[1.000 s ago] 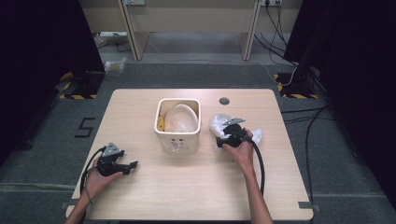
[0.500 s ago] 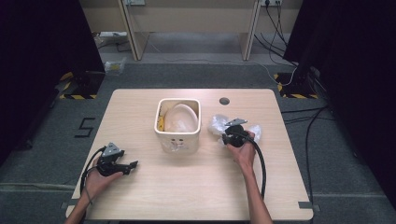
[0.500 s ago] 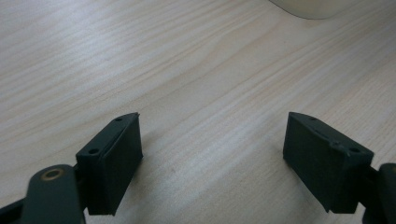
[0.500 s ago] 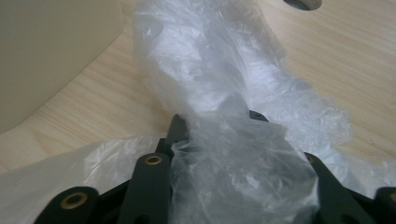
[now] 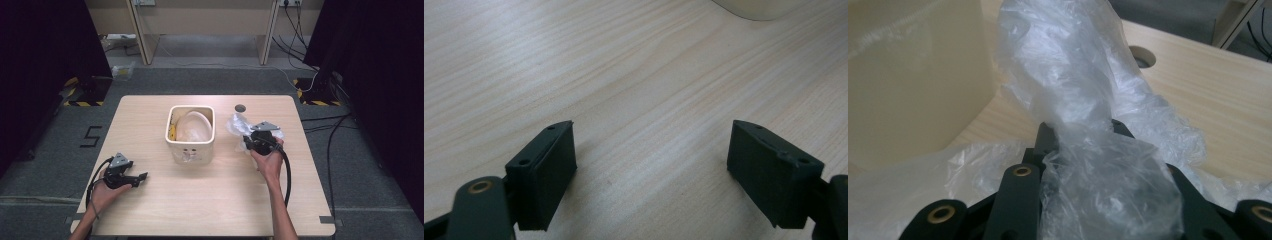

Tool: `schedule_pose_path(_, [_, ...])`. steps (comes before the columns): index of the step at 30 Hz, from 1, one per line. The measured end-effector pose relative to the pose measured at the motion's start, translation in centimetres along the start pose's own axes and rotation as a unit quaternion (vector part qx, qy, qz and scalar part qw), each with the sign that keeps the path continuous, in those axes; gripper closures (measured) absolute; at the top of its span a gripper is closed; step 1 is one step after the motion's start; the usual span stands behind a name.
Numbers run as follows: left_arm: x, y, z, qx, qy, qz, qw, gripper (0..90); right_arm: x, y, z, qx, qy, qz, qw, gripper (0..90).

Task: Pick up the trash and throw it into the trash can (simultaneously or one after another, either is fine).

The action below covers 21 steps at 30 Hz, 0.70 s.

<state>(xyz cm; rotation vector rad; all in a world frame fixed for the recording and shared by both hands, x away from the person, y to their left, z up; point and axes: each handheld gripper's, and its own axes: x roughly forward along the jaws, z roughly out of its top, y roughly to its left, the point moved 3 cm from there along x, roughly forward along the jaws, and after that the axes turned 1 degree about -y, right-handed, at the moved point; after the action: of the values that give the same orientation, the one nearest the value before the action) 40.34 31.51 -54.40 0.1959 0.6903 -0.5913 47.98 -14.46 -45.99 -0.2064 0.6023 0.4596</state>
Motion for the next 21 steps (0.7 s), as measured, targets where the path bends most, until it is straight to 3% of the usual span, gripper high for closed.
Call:
schedule_pose_path(8, [0.0, 0.0, 0.0, 0.0, 0.0, 0.0, 1.0, 18.6, -1.9, -0.1, 1.7, 0.002, -0.025, 0.006, 0.9997, 71.0])
schedule_pose_path(21, [0.0, 0.0, 0.0, 0.0, 0.0, 0.0, 1.0, 18.6, -3.3, 0.1, 3.4, 0.0, -0.049, 0.008, 0.9988, 71.0])
